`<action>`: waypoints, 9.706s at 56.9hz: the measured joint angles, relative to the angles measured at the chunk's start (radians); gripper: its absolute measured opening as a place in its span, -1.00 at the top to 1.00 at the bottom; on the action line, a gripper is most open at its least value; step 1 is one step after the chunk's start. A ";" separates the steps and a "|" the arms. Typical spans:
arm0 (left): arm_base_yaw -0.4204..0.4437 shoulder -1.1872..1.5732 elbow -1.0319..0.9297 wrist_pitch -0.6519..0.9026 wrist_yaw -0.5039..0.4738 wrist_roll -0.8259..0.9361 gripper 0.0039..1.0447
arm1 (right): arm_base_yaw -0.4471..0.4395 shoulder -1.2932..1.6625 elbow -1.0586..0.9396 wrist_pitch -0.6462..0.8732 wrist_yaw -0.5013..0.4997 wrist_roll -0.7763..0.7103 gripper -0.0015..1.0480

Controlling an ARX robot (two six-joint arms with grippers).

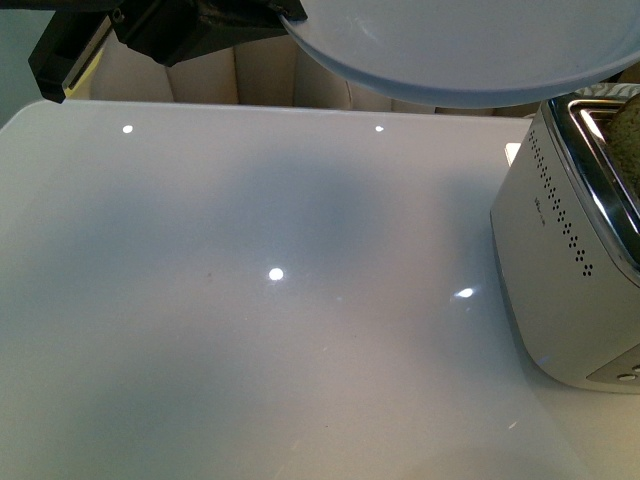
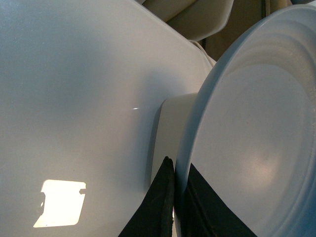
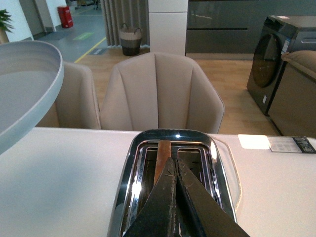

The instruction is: Left arm holds plate, right arm toasts bread

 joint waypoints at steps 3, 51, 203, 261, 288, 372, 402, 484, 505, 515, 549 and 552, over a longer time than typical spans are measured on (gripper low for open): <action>0.000 0.000 0.000 0.000 0.000 0.000 0.95 | 0.000 -0.019 -0.008 -0.011 0.000 0.000 0.96; 0.000 0.000 0.000 0.000 0.000 0.000 0.95 | 0.000 -0.330 -0.075 -0.227 -0.001 0.000 0.96; 0.014 0.000 -0.013 0.091 -0.015 0.035 0.95 | 0.000 -0.595 -0.074 -0.497 -0.001 0.001 -0.83; 0.671 0.309 -0.205 0.231 0.217 0.478 0.95 | 0.000 -0.596 -0.074 -0.497 -0.001 0.001 -0.83; 0.817 0.552 -0.206 0.327 0.266 0.602 0.95 | 0.000 -0.596 -0.074 -0.497 -0.001 0.001 -0.83; 0.854 0.521 -0.195 0.352 0.268 0.727 -0.89 | 0.000 -0.596 -0.074 -0.497 -0.001 0.001 -0.83; 0.587 -0.147 -0.262 0.241 0.011 0.541 -0.87 | 0.000 -0.596 -0.074 -0.497 0.000 0.001 -0.83; 0.479 -0.961 -0.910 0.555 -0.184 0.844 0.95 | 0.000 -0.596 -0.074 -0.497 0.000 0.001 -0.83; 0.479 -1.150 -0.952 0.426 -0.183 0.845 0.95 | 0.000 -0.596 -0.074 -0.498 0.000 0.001 -0.83; 0.479 -1.233 -0.952 0.346 -0.183 0.845 0.95 | 0.000 -0.596 -0.074 -0.498 0.000 0.002 -0.83; 0.479 -1.536 -0.951 0.031 -0.183 0.845 0.95 | 0.000 -0.596 -0.074 -0.498 0.000 0.001 -0.83; 0.479 -1.543 -0.951 0.028 -0.183 0.845 0.95 | 0.000 -0.596 -0.074 -0.498 0.000 0.001 -0.83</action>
